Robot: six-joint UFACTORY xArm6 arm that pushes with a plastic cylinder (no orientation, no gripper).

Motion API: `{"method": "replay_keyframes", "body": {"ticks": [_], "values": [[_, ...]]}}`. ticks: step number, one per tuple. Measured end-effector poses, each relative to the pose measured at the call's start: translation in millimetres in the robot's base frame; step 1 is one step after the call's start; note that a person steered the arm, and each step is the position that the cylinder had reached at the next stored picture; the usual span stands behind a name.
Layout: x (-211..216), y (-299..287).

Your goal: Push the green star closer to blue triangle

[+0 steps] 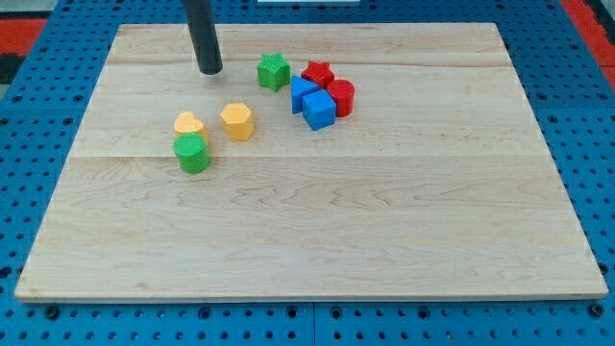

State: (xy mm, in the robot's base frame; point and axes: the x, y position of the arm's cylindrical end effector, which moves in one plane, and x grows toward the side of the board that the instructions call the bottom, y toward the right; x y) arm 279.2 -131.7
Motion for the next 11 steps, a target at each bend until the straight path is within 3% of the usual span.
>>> {"method": "replay_keyframes", "body": {"ticks": [6,11], "values": [[3,62],[3,67]]}}
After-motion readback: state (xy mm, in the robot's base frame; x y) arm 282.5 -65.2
